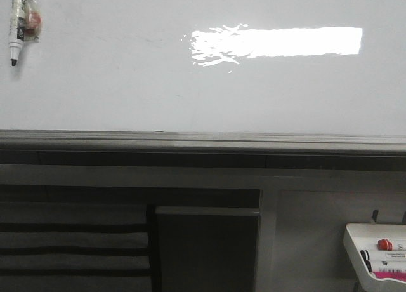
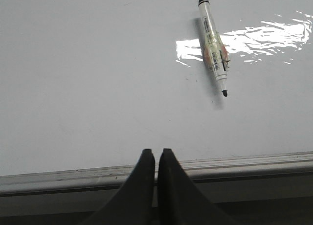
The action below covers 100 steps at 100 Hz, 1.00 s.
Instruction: Write number 3 on whiteboard
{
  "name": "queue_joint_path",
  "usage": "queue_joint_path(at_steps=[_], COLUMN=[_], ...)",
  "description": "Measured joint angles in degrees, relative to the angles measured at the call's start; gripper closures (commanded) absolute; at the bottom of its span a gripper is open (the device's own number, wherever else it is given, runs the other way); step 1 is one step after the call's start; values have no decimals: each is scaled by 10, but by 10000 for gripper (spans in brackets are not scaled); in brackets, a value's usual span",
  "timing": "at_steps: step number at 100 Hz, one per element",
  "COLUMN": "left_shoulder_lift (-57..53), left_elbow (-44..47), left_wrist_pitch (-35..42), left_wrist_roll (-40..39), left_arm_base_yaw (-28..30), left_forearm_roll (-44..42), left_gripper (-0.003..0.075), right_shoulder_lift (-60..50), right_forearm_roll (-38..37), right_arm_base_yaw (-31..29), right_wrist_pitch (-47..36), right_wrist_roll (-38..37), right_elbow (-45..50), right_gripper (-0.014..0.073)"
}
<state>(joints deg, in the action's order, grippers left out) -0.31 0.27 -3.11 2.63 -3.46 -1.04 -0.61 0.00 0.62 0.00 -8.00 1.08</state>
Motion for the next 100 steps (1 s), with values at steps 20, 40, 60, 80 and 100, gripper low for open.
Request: queue_joint_path(at_steps=[20, 40, 60, 80, 100], left_shoulder_lift=[0, 0, 0, 0, 0], left_elbow=[0, 0, 0, 0, 0], left_wrist_pitch=[0, 0, 0, 0, 0], left_wrist_roll=[0, 0, 0, 0, 0], left_arm_base_yaw=[0, 0, 0, 0, 0], left_forearm_roll=[0, 0, 0, 0, 0], left_gripper=[739, 739, 739, 739, 739], right_shoulder_lift=[0, 0, 0, 0, 0], right_forearm_roll=[0, 0, 0, 0, -22], right_arm_base_yaw=[0, 0, 0, 0, 0], right_wrist_pitch=[0, 0, 0, 0, 0], right_wrist_roll=[0, 0, 0, 0, 0], right_elbow=[0, 0, 0, 0, 0], right_gripper=[669, 669, 669, 669, 669])
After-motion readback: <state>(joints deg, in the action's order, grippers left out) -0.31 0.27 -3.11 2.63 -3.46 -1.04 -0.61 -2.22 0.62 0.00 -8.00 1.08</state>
